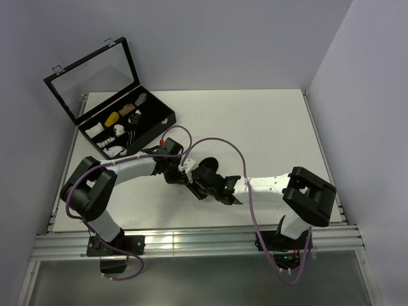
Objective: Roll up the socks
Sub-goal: Roll the sock at the center of the board.
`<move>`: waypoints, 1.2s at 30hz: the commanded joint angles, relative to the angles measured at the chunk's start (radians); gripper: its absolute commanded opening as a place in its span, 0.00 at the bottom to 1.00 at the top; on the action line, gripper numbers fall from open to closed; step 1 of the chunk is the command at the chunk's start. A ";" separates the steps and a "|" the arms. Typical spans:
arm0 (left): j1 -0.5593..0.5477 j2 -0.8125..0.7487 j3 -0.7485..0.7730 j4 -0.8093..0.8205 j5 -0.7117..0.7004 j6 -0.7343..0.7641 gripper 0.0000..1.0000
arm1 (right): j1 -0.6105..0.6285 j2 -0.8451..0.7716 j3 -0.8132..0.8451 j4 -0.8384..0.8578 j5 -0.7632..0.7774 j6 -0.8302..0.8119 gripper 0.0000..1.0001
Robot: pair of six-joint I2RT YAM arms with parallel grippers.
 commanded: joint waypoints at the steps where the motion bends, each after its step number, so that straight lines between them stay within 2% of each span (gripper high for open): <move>1: 0.007 0.011 0.006 -0.062 -0.031 0.033 0.00 | 0.012 0.032 0.044 0.050 0.034 -0.027 0.40; 10: 0.007 0.008 0.009 -0.065 -0.028 0.036 0.00 | 0.012 0.120 0.064 0.047 0.064 -0.025 0.39; 26: 0.010 -0.010 0.000 -0.069 -0.030 0.043 0.00 | 0.014 0.087 0.042 0.064 0.146 -0.010 0.41; 36: 0.013 -0.018 0.001 -0.072 -0.025 0.042 0.00 | 0.012 0.173 0.069 0.001 0.132 0.016 0.42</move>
